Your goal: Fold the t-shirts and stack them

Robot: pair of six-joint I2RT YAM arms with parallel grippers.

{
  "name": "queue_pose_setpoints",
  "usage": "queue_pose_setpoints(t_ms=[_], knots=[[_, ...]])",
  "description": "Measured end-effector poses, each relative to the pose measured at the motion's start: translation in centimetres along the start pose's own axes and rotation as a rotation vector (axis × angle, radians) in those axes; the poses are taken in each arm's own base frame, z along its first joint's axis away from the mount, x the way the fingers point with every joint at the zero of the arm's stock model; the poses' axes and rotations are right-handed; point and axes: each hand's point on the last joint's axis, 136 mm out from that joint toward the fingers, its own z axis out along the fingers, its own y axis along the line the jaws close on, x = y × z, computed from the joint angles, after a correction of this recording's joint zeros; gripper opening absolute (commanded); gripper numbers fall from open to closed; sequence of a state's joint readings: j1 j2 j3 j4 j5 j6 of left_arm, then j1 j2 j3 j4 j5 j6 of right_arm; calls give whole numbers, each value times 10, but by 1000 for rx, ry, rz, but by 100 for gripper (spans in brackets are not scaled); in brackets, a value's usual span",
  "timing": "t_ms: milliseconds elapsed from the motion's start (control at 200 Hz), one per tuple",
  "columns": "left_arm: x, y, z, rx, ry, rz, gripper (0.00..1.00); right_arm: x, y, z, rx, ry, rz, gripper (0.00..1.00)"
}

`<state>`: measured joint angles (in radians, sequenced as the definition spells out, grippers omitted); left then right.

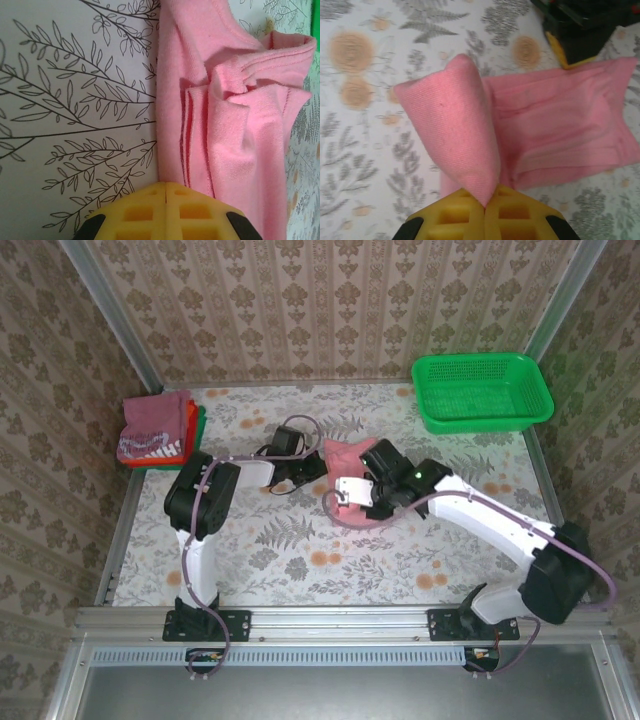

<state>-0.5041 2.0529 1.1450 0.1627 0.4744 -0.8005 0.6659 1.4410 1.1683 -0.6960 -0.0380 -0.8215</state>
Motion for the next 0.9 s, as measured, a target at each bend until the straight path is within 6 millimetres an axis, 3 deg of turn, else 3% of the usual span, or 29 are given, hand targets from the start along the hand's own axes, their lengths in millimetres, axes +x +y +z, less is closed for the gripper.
queue_pose_setpoints(t_ms=[495, 900], knots=[[-1, 2, 0, 68, 47, -53, 0, -4, -114, 42, 79, 45, -46, 0], [-1, 3, 1, 63, 90, -78, 0, -5, -145, 85, 82, 59, -54, 0]])
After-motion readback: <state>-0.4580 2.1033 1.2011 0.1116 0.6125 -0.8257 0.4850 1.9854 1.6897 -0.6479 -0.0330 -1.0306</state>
